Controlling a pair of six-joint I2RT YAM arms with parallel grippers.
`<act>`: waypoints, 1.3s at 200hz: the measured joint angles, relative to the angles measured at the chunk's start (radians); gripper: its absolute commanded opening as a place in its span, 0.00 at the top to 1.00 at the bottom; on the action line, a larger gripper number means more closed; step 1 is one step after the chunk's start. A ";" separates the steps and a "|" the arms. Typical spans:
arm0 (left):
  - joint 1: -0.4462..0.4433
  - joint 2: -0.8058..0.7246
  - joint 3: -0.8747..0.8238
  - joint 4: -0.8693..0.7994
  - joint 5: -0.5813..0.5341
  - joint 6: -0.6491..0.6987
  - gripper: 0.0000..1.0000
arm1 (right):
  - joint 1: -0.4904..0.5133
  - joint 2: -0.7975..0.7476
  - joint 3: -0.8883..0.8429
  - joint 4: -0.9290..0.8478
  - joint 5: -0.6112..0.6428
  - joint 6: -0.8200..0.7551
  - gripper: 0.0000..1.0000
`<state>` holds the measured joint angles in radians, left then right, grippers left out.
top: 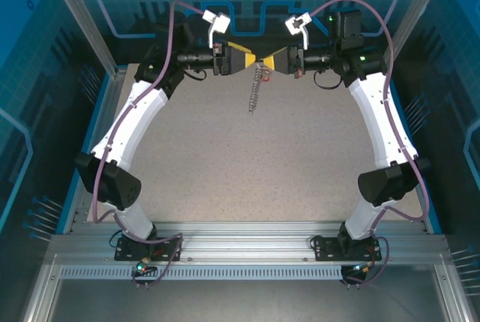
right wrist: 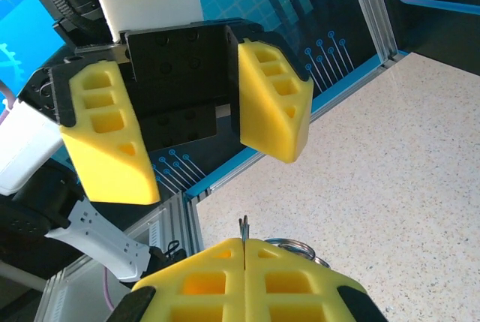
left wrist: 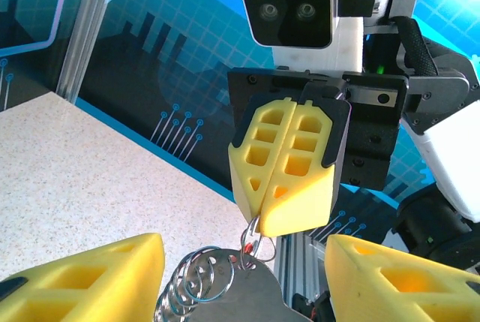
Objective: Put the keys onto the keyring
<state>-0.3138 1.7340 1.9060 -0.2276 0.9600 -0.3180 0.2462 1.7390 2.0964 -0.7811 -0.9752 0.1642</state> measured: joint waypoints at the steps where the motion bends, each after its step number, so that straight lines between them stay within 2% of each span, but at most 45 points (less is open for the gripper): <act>1: 0.000 0.000 0.000 0.000 0.000 0.000 0.43 | 0.000 0.000 0.000 0.000 0.000 0.000 1.00; 146: -0.017 0.039 0.001 0.083 0.078 -0.097 0.55 | 0.011 0.000 0.000 0.042 -0.014 0.038 1.00; 260: -0.035 0.048 0.001 0.121 0.092 -0.128 0.96 | 0.010 0.000 0.000 0.055 -0.014 0.053 1.00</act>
<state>-0.3492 1.7817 1.9068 -0.1062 1.0523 -0.4458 0.2565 1.7393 2.0964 -0.7258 -0.9890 0.2176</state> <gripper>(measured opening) 0.080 0.042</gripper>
